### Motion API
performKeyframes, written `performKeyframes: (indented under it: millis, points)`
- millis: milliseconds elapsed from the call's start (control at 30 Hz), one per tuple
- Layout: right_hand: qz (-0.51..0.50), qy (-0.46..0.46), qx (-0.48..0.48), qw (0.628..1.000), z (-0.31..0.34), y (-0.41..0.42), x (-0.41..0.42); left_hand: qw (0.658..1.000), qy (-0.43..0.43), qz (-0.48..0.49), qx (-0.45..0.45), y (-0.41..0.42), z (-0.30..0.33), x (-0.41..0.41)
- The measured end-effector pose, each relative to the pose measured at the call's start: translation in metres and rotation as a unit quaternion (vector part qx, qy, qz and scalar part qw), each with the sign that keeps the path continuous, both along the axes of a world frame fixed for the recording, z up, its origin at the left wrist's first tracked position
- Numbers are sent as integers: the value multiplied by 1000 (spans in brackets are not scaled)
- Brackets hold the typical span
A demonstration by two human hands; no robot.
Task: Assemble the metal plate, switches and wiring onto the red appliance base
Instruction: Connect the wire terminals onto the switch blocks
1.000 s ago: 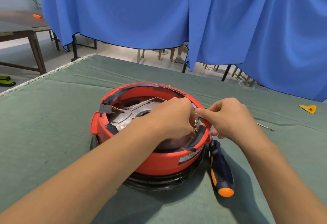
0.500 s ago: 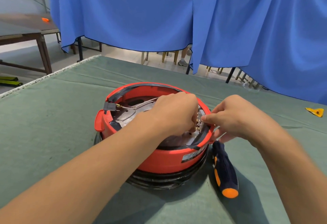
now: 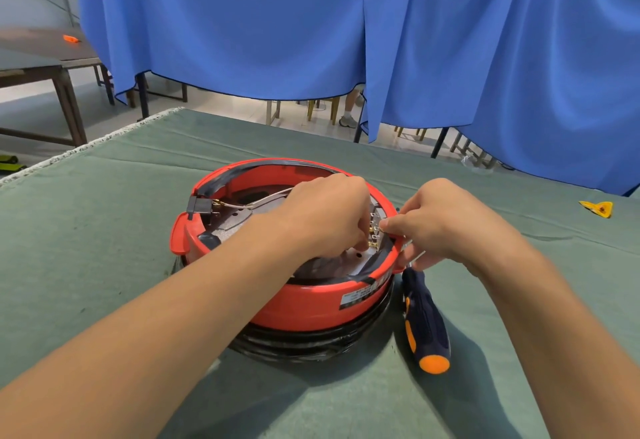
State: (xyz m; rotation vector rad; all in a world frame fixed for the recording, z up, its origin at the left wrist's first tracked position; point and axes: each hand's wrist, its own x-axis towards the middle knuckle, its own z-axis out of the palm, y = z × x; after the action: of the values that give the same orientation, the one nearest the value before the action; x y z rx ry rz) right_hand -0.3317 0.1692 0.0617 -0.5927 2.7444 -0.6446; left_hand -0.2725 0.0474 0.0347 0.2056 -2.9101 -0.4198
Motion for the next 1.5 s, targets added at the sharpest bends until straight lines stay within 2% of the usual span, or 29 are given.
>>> performKeyframes:
  millis: [267,433,733,1100,1400,1500]
  points:
    - [1,5,3,1000,0,1,0,999,27,2,-24,5,-3,2]
    - [1,50,27,998,-2,-1,-1,997,38,-20,-62,8,-2,2]
    - [2,76,25,997,-7,-2,-1,1000,-5,-17,21,7,-5,1]
    - [7,73,50,996,-1,-6,-1,997,32,-22,-65,9,-6,-1]
    - [13,67,62,996,0,-4,0,998,39,1,-52,13,-7,-2]
    - [10,67,59,996,3,-5,-3,999,44,5,-18,13,-7,-4]
